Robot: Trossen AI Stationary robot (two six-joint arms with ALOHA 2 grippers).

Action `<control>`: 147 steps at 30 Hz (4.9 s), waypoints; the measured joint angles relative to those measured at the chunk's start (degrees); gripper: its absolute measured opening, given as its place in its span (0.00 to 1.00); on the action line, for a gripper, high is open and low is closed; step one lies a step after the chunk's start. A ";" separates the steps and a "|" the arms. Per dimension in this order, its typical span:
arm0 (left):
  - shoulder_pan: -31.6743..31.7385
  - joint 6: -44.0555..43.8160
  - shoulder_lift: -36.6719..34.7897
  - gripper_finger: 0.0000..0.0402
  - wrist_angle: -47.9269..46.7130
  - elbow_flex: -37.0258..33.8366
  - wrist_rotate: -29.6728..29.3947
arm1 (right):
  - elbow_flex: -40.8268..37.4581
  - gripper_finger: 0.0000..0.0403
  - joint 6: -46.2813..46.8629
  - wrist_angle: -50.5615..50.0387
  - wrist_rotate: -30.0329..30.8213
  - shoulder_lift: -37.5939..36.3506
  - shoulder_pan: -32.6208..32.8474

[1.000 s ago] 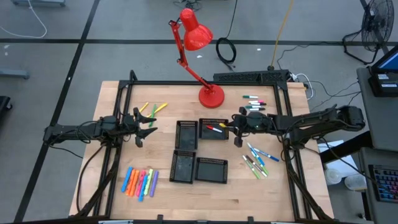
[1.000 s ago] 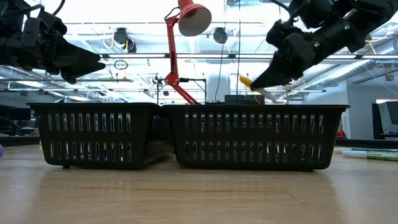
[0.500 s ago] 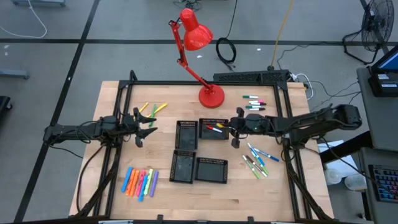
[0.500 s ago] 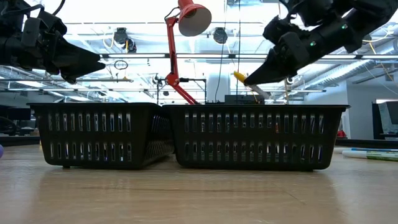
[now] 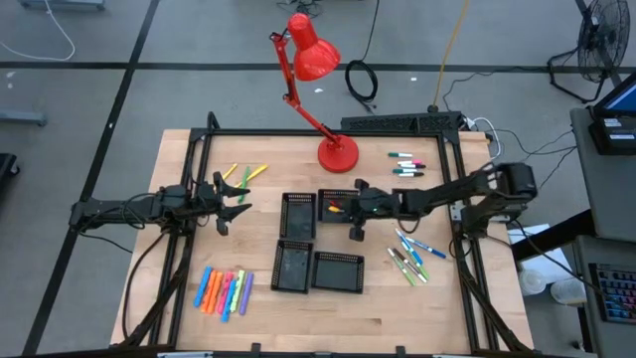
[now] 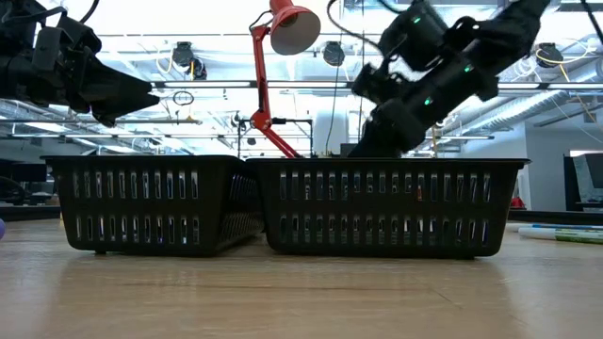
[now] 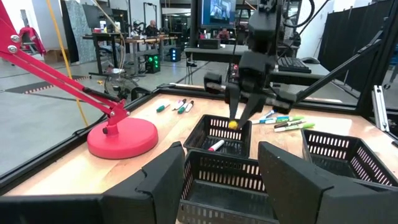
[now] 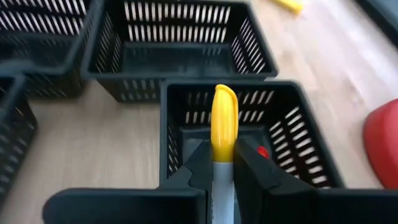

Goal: Pick & Place Markers
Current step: Put the yellow highlighter pen into the top right black bin, then put the dark blue highlighter pen into the top right black bin

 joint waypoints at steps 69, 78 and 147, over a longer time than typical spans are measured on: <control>-0.01 0.00 0.00 0.52 0.03 0.01 0.00 | -10.39 0.39 12.55 -21.18 32.53 -23.41 -5.91; 0.01 0.00 0.00 0.52 0.03 0.01 0.00 | -13.90 0.40 14.39 -26.08 18.51 -25.98 -21.36; 0.01 0.00 0.00 0.52 0.03 0.01 0.00 | -9.58 0.38 4.66 -10.44 7.07 -10.51 -50.33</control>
